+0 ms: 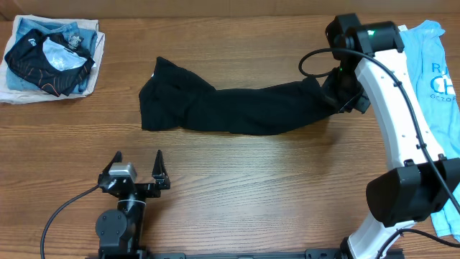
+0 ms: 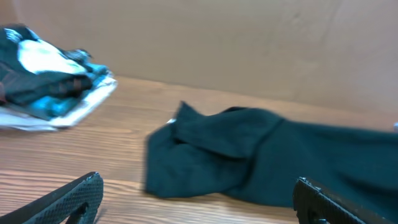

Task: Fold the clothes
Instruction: 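Reach the left gripper to the shirt's left end and grasp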

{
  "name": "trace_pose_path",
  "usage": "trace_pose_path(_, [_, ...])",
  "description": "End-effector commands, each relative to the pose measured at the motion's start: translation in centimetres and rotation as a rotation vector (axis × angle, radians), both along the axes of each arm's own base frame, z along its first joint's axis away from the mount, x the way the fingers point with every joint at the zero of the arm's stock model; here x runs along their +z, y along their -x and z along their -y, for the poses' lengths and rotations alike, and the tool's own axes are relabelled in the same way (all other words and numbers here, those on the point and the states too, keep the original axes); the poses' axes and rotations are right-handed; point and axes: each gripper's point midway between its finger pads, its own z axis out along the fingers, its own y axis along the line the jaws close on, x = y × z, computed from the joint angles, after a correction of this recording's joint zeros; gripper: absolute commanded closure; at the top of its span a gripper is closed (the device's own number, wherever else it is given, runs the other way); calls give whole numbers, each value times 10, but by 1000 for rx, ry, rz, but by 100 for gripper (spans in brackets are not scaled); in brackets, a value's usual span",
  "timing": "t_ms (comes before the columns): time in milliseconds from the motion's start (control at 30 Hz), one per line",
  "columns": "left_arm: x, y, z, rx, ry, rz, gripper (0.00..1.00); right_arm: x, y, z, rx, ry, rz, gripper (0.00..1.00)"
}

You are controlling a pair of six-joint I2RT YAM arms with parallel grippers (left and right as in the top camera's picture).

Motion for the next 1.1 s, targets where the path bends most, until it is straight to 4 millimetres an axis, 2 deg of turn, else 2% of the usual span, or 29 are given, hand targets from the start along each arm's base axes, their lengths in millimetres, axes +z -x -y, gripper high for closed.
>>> trace_pose_path(0, [8, 4, 28, -162, 144, 17, 0, -6, 4, 5, -7, 25, 5, 96])
trace_pose_path(67, [11, 8, 43, -254, 141, 24, 0, -17, 3, 4, -7, 21, 1, 96])
trace_pose_path(200, [21, 15, 60, -357, 145, 34, 0, -30, -1, 0, -7, 2, 10, 96])
trace_pose_path(367, [55, 25, 64, -380, 161, 17, 0, -35, -9, -6, -8, -36, 39, 96])
trace_pose_path(533, [80, 27, 65, -380, 148, -133, 0, -36, -16, -11, -7, -59, 67, 96])
trace_pose_path(700, [86, 11, 74, -439, 150, -372, 0, -36, -19, -11, -7, -61, 83, 96])
trace_pose_path(833, [91, -16, 88, -530, 217, -489, 0, -35, -20, -11, -7, -61, 85, 96])
trace_pose_path(933, [79, -30, 108, -629, 419, -616, 0, -35, -20, -11, -7, -61, 86, 96])
trace_pose_path(1067, [51, -59, 108, -564, 565, -730, 0, -35, -22, -11, -7, -62, 93, 96])
